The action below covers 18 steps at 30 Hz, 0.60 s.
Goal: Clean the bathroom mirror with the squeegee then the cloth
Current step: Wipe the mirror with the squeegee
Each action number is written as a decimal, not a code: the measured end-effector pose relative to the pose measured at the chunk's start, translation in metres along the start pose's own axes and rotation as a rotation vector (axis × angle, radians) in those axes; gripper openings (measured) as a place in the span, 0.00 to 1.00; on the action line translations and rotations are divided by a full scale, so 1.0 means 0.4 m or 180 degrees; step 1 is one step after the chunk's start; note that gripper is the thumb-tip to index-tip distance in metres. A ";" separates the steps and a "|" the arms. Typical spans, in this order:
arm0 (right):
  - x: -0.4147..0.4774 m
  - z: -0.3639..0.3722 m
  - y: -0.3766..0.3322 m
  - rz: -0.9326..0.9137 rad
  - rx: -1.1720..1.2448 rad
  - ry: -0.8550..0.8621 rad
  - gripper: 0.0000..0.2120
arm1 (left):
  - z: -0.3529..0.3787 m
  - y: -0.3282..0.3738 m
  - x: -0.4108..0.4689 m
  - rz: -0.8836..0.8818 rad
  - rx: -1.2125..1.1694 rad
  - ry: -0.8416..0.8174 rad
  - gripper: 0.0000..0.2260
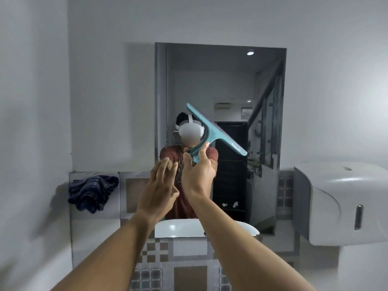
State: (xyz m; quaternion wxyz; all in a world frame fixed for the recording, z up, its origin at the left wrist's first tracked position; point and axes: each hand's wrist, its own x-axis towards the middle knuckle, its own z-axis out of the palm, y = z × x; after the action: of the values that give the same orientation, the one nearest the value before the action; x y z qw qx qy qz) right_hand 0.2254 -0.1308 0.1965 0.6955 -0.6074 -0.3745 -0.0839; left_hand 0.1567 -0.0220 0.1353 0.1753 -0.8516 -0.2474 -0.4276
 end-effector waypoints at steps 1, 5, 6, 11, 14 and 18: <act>-0.007 0.004 -0.002 0.0004 0.0013 -0.0079 0.28 | 0.003 -0.007 -0.003 0.0044 0.0087 0.0057 0.44; -0.039 0.042 0.001 -0.0145 -0.0023 -0.0439 0.32 | 0.002 -0.013 -0.024 0.0281 0.0057 0.0264 0.23; -0.043 0.050 0.002 -0.0171 -0.0065 -0.0441 0.32 | -0.002 -0.009 -0.023 0.0287 -0.0058 0.0194 0.22; -0.033 0.003 0.008 -0.0398 -0.0487 -0.0453 0.29 | 0.003 -0.035 -0.022 0.0203 -0.0046 0.0234 0.41; -0.022 -0.046 0.028 -0.0679 -0.0987 -0.0469 0.27 | 0.011 -0.025 -0.038 0.0238 0.0025 0.0204 0.42; -0.002 -0.088 0.057 -0.0971 -0.1613 -0.0499 0.24 | 0.034 -0.017 -0.052 0.0164 0.0191 0.0089 0.43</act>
State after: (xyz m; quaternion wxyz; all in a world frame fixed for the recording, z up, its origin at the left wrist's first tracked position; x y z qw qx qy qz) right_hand 0.2526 -0.1575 0.1787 0.4702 -0.7030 -0.4810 -0.2310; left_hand 0.1510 -0.0153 0.1113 0.2152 -0.8460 -0.2356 -0.4272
